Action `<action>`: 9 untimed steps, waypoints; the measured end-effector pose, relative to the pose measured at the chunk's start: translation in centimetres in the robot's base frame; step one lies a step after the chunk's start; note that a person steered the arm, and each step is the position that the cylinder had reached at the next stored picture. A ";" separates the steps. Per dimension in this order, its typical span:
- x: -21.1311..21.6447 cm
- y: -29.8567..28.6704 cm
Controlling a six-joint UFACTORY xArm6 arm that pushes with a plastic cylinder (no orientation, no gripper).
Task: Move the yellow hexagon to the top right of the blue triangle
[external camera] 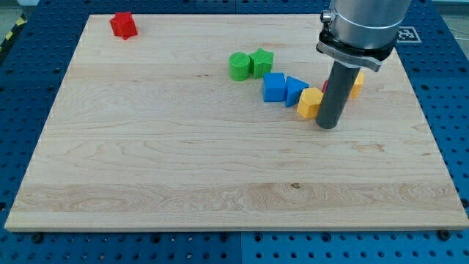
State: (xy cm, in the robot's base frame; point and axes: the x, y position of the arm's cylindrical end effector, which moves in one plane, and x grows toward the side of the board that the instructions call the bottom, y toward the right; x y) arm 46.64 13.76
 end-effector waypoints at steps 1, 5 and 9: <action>0.0 0.0; -1.8 0.0; -3.5 0.0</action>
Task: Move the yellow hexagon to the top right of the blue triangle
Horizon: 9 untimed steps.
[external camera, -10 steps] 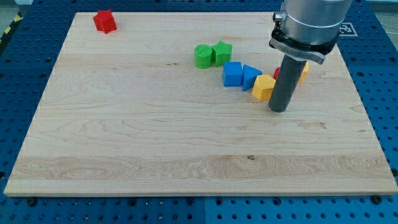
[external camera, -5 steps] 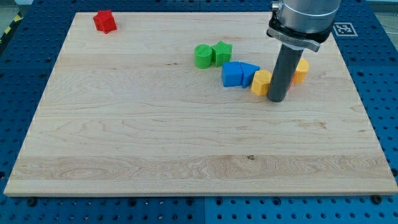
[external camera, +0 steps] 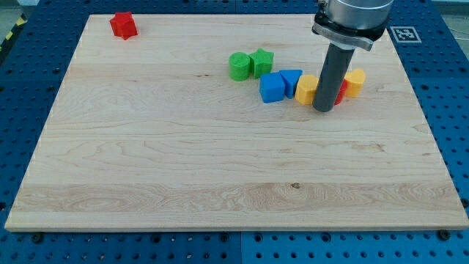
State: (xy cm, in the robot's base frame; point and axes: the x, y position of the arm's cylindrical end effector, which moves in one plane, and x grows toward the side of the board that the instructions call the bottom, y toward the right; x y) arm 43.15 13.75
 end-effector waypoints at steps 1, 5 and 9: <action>-0.7 0.0; -3.8 0.0; -7.6 -0.6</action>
State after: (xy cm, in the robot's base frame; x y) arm 35.52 13.12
